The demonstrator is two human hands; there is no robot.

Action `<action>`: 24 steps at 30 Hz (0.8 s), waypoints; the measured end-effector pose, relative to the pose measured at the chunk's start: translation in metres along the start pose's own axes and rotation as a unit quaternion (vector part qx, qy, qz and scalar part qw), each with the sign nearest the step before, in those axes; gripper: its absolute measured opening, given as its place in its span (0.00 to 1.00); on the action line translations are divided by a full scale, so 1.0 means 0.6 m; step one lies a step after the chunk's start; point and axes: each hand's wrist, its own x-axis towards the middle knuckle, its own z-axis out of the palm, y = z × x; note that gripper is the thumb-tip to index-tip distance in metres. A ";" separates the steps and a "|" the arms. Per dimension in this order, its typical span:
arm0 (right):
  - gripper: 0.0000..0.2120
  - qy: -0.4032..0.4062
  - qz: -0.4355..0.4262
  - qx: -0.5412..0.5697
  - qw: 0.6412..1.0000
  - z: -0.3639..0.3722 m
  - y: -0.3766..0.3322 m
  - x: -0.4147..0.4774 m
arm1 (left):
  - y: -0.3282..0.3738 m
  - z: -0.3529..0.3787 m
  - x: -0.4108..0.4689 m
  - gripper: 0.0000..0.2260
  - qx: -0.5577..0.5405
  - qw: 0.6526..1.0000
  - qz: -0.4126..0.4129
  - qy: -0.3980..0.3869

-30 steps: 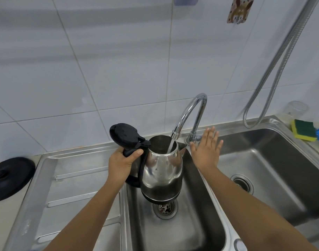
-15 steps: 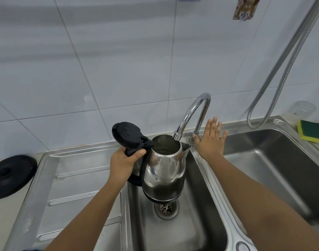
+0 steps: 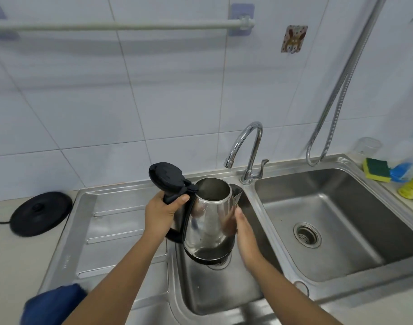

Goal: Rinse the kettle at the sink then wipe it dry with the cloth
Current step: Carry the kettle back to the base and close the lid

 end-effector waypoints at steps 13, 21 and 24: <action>0.20 -0.079 -0.083 0.003 0.993 0.121 -0.056 -0.090 | 0.070 -0.167 -0.102 0.07 -0.001 0.992 0.033 0.120; 0.25 -0.156 -0.130 -0.005 0.979 0.294 -0.069 -0.139 | 0.097 -0.359 -0.136 0.15 -0.003 0.981 0.054 0.188; 0.22 -0.157 -0.134 -0.007 0.978 0.376 -0.061 -0.158 | 0.090 -0.444 -0.135 0.11 -0.019 0.977 0.064 0.202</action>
